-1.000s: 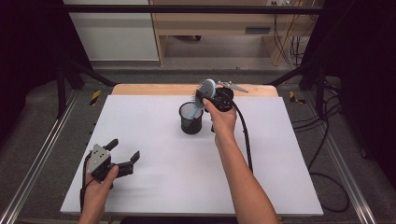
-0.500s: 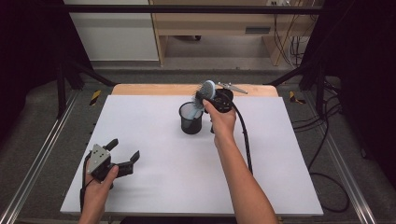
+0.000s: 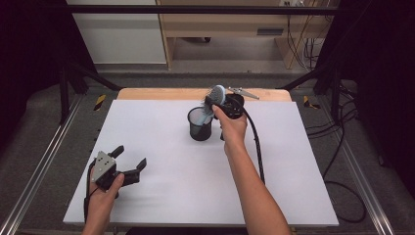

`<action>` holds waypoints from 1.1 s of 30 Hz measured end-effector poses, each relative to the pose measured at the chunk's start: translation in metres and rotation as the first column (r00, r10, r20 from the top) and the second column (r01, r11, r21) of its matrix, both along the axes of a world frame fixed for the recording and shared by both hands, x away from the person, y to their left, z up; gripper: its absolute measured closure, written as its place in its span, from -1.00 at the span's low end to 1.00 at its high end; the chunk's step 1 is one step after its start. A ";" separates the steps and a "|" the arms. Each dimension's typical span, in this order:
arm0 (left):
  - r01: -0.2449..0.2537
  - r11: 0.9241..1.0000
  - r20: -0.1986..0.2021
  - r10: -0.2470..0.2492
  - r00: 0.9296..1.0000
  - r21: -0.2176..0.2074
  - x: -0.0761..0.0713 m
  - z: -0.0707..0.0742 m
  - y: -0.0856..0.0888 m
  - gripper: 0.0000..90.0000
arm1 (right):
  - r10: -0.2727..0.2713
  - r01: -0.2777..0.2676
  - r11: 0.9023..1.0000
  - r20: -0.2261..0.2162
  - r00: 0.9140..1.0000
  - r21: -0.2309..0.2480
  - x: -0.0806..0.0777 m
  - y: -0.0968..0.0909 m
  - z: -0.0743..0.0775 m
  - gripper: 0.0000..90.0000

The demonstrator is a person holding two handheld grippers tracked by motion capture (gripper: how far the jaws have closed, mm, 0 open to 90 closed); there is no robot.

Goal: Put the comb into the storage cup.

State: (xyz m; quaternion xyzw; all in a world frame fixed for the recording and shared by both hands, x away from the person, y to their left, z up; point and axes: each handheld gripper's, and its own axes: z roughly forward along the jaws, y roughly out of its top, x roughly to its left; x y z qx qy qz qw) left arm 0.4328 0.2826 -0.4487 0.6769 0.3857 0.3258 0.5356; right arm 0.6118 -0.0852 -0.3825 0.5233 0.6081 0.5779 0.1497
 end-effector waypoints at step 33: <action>0.002 1.000 -0.001 -0.002 1.000 0.002 0.001 0.000 0.000 -0.87 | -0.015 0.016 1.000 -0.020 1.000 0.027 0.002 -0.005 -0.006 0.10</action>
